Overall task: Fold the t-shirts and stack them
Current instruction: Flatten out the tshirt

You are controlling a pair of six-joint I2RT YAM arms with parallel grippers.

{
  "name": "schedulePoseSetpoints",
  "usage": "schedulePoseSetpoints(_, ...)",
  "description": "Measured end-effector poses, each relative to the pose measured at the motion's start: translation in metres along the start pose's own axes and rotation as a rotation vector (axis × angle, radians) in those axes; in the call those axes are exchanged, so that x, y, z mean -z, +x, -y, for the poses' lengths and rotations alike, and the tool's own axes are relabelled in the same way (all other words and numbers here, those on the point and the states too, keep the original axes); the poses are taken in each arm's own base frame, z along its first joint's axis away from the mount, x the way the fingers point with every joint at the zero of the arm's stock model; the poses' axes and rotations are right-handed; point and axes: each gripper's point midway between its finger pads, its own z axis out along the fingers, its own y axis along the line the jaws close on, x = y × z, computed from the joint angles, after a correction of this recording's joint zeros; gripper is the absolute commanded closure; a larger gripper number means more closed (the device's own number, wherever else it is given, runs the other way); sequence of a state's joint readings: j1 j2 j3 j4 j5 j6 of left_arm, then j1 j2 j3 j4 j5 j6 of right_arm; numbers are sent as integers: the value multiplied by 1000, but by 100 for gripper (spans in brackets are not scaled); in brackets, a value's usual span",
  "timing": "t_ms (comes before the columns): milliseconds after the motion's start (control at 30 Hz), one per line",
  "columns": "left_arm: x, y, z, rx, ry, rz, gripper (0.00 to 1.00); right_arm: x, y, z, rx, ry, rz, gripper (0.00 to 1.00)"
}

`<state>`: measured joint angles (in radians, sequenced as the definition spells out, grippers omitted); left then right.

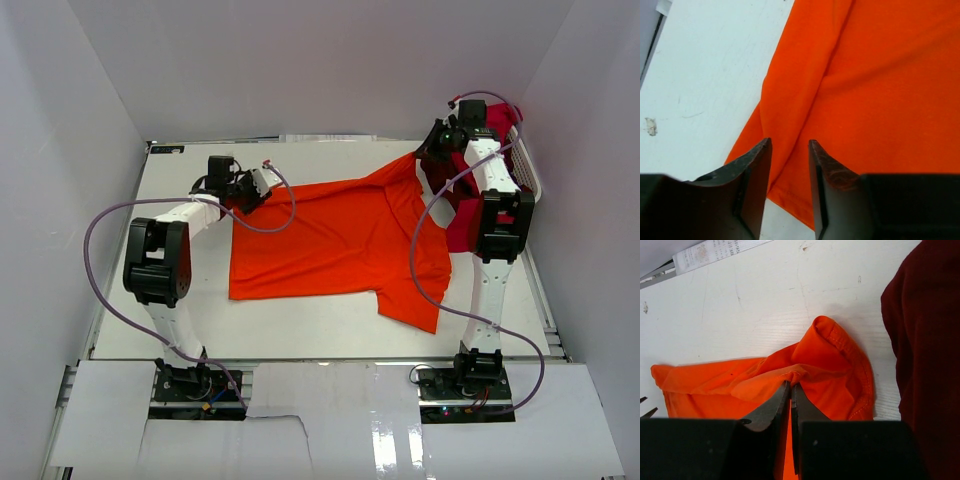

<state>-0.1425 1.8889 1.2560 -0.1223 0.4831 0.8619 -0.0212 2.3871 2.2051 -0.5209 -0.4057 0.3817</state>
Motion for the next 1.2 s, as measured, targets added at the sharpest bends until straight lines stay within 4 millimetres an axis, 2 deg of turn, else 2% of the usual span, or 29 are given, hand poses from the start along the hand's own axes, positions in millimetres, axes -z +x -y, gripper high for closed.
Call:
schedulePoseSetpoints(133, -6, -1, -4, -50, -33, -30, 69, 0, 1, -2, 0, -6, -3, 92)
schedulePoseSetpoints(200, -14, 1, -6, -70, -49, -53, 69, 0, 1, -2, 0, -9, -4, 92)
schedulePoseSetpoints(300, -30, 9, -5, -81, -50, -83, 68, 0, 1, -2, 0, -10, -5, 92)
schedulePoseSetpoints(400, -38, 18, 2, -92, -39, -114, 64, 0, 1, -2, 0, -13, -5, 92)
schedulePoseSetpoints(867, -47, 27, 3, -111, -51, -158, 66, 1, -3, -1, -1, -15, 2, 92)
schedulePoseSetpoints(1000, -50, 28, 6, -114, -45, -161, 71, 0, -2, 0, -3, -14, -1, 92)
schedulePoseSetpoints(1033, -50, 28, 5, -115, -45, -161, 79, 0, -1, 1, -3, -13, -2, 92)
schedulePoseSetpoints(1100, -54, 29, 5, -110, -44, -168, 88, -1, -1, 1, -4, -13, -3, 92)
schedulePoseSetpoints(1133, -57, 30, 3, -109, -47, -170, 100, -1, -1, 1, -4, -13, -3, 92)
schedulePoseSetpoints(1200, -63, 27, -4, -106, -59, -169, 100, -1, -1, 1, -4, -13, -3, 92)
